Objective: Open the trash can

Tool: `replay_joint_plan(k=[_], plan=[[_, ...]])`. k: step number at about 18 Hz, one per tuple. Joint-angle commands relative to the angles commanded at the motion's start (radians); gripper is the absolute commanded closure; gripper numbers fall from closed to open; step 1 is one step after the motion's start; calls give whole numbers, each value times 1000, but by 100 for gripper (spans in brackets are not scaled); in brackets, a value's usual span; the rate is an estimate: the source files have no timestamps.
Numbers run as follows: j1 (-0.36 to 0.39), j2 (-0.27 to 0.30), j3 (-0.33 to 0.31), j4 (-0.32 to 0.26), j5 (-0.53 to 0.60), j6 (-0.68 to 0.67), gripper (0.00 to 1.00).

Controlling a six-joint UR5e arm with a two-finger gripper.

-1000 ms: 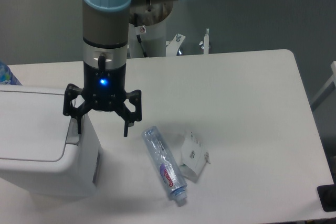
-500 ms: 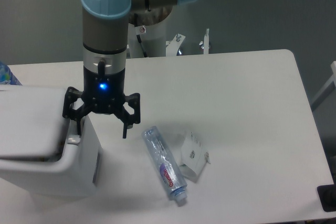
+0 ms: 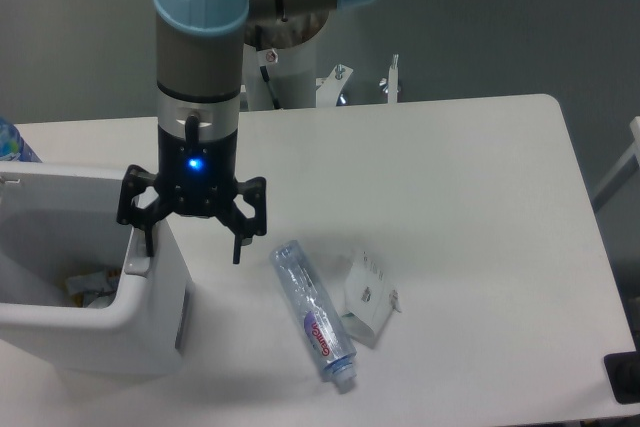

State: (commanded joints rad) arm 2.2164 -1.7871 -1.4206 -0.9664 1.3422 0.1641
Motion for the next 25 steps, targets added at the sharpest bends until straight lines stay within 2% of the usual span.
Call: replay_joint_plan(k=[4, 7, 9, 11, 13, 16, 18, 20, 22, 25], plan=[[158, 18, 15, 6, -2, 31, 0], [279, 18, 8, 5, -2, 127, 0], [353, 11, -9, -9, -2, 222, 0], [411, -12, -73, -2, -2, 361, 0], [478, -35, -110, 2, -2, 489, 0], [563, -75, -116, -6, 0, 627, 0], [601, -103, -116, -8, 5, 716, 0], [629, -147, -103, -8, 69, 756, 0], [631, -175, -94, -12, 156, 803, 0], [614, -204, -87, -17, 163, 914, 0]])
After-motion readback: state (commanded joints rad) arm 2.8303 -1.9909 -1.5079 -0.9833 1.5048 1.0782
